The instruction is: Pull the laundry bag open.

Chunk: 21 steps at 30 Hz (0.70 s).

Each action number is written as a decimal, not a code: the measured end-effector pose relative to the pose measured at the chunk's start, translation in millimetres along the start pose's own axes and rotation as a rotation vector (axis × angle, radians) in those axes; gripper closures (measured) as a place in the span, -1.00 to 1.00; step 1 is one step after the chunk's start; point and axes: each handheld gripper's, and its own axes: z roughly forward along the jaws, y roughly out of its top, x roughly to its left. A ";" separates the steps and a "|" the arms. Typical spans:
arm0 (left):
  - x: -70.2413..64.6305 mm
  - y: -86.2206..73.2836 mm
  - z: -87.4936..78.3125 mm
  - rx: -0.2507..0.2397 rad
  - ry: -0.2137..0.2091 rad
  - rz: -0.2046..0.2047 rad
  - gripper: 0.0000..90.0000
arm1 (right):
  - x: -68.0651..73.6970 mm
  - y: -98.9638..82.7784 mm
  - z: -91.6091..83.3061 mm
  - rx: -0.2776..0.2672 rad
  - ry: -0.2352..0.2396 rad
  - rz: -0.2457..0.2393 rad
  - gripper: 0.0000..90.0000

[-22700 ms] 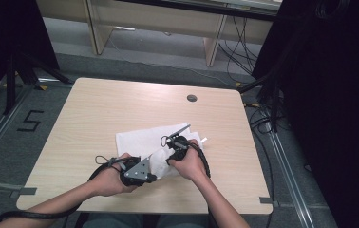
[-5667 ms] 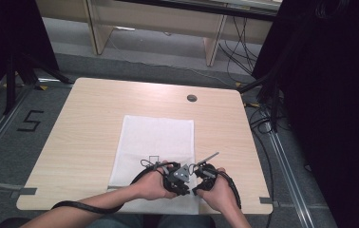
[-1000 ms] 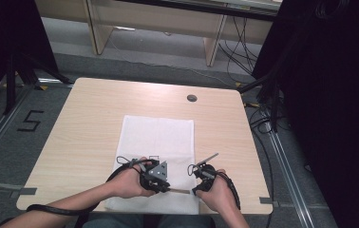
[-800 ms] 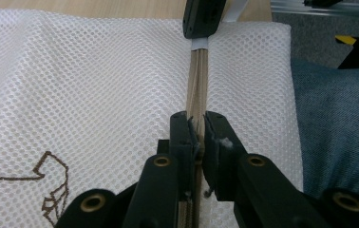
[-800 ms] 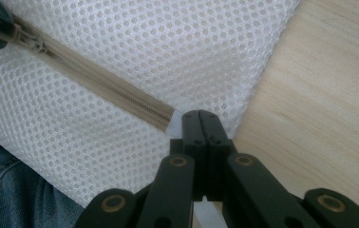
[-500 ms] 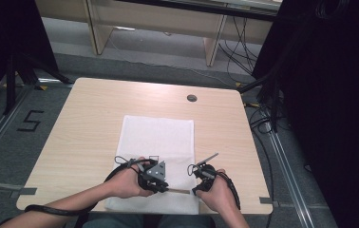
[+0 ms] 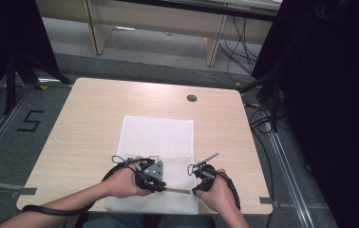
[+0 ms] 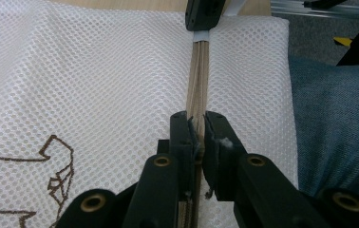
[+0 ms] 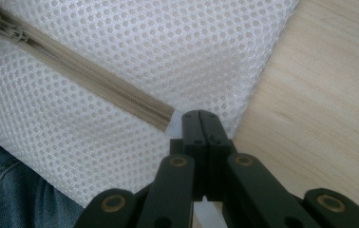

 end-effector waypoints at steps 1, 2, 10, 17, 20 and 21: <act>0.2 -0.6 -0.7 0.002 0.003 0.008 0.82 | 0.0 0.0 0.0 0.000 0.000 0.001 1.00; 0.5 -1.2 -1.2 -0.006 0.001 0.009 0.82 | -0.2 0.0 0.1 -0.002 0.003 -0.002 1.00; -0.4 -2.5 -3.3 0.000 0.003 0.002 0.82 | -0.6 0.0 0.3 -0.005 0.002 -0.007 1.00; 1.0 -5.9 -7.2 -0.001 0.006 0.009 0.83 | 0.2 0.0 0.0 0.001 -0.001 -0.001 1.00; 0.6 -6.9 -7.3 -0.005 -0.005 -0.007 0.82 | 0.3 0.0 0.0 0.001 -0.002 -0.001 1.00; 0.6 -6.9 -7.3 -0.005 -0.005 -0.007 0.82 | 0.0 0.0 0.0 0.000 0.000 -0.002 1.00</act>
